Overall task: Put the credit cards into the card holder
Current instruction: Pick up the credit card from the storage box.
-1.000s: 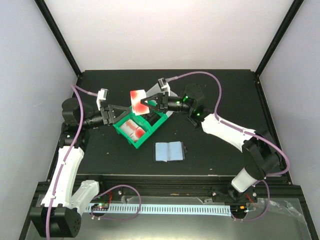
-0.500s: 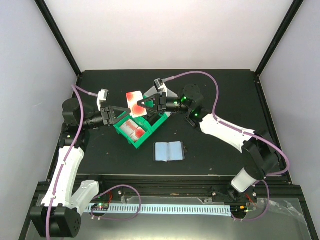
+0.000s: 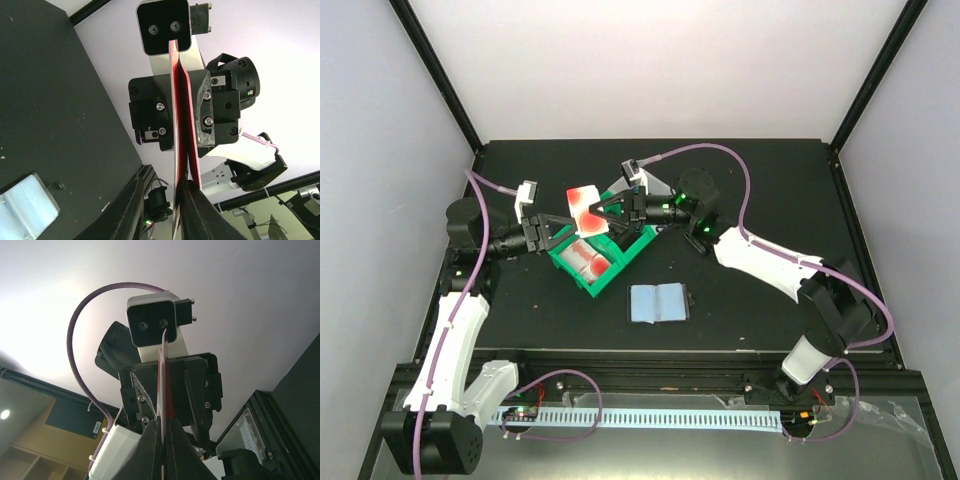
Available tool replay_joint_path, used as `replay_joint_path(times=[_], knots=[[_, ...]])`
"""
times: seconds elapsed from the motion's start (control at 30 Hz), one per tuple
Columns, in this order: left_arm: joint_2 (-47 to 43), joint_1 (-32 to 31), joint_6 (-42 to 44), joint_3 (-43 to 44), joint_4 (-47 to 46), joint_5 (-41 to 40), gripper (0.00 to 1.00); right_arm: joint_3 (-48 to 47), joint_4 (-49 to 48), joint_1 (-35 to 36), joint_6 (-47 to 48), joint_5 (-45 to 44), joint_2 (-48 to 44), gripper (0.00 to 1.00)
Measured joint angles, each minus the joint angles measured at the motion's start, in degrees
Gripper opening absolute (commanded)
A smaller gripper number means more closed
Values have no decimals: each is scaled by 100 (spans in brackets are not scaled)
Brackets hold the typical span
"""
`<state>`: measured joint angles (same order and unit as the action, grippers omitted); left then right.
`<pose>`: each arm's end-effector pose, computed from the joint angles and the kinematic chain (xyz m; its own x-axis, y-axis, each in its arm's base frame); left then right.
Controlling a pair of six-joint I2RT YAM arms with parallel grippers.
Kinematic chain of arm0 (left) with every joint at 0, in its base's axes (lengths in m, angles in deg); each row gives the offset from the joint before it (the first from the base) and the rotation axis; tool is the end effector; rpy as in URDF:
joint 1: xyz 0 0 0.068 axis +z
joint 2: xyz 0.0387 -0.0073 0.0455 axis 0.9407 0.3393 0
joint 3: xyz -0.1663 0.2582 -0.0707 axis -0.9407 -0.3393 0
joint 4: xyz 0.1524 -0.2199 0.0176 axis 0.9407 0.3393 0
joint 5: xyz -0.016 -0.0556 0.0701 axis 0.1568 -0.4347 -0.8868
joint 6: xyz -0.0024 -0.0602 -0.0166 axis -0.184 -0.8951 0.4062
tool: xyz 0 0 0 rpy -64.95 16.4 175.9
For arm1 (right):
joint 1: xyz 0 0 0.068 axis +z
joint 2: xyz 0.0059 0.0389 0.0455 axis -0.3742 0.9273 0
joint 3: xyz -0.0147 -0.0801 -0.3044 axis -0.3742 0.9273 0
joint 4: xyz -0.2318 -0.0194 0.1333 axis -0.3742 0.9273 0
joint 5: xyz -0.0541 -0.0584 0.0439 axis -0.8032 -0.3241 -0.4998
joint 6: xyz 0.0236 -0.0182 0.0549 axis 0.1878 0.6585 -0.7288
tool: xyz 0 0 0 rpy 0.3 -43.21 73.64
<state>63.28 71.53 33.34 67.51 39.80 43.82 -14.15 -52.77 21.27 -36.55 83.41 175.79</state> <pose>0.1674 -0.0414 0.3733 -0.8285 -0.2614 -0.4952 0.4570 0.1956 -0.8677 0.2635 0.2983 0.3838 -0.9441 -0.0335 -0.3280 -0.3205 -0.1408 0.9367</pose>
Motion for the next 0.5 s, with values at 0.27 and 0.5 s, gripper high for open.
replay_joint_path(times=[0.27,0.5], knots=[[44,-4,24,0,48,-4,2,-7,435,15,481,-212,11,5],[116,-13,330,4,688,-131,2,664,122,-136,588,-278,-164,1]])
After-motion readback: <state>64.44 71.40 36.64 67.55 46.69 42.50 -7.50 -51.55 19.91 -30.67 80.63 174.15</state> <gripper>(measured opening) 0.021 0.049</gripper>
